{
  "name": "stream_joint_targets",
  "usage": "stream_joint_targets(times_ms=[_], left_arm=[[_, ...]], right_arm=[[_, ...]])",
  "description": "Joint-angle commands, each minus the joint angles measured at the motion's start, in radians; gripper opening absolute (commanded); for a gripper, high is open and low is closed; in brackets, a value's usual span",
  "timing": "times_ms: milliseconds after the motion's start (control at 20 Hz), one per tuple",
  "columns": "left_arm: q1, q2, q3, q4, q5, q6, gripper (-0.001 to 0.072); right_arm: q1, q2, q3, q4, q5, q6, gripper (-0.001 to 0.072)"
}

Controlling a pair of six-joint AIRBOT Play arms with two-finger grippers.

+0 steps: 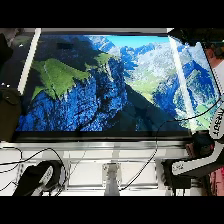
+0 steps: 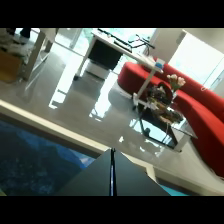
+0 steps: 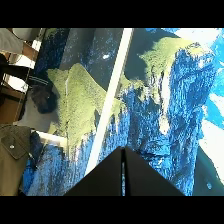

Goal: Fold the clothes and pants, and hang the long-sleeved shirts on hangers.

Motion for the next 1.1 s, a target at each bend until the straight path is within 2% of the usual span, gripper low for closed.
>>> stream_joint_targets(times_ms=[0, 350, 750, 1050], left_arm=[[0.001, 0.003, 0.001, 0.022, 0.001, 0.000, 0.0019], [0.001, 0.003, 0.001, 0.021, 0.015, 0.000, 0.0019], [0.001, -0.022, 0.000, 0.027, 0.216, 0.004, 0.0019], [0.001, -0.049, 0.000, 0.201, 0.335, 0.004, 0.0019]], right_arm=[[0.000, 0.001, 0.000, 0.000, 0.000, 0.000, 0.0033], [0.000, 0.001, 0.000, 0.000, 0.000, 0.000, 0.0033], [0.000, 0.001, 0.000, 0.000, 0.000, 0.000, 0.0033], [0.000, 0.001, 0.000, 0.001, -0.003, 0.001, 0.0033]])
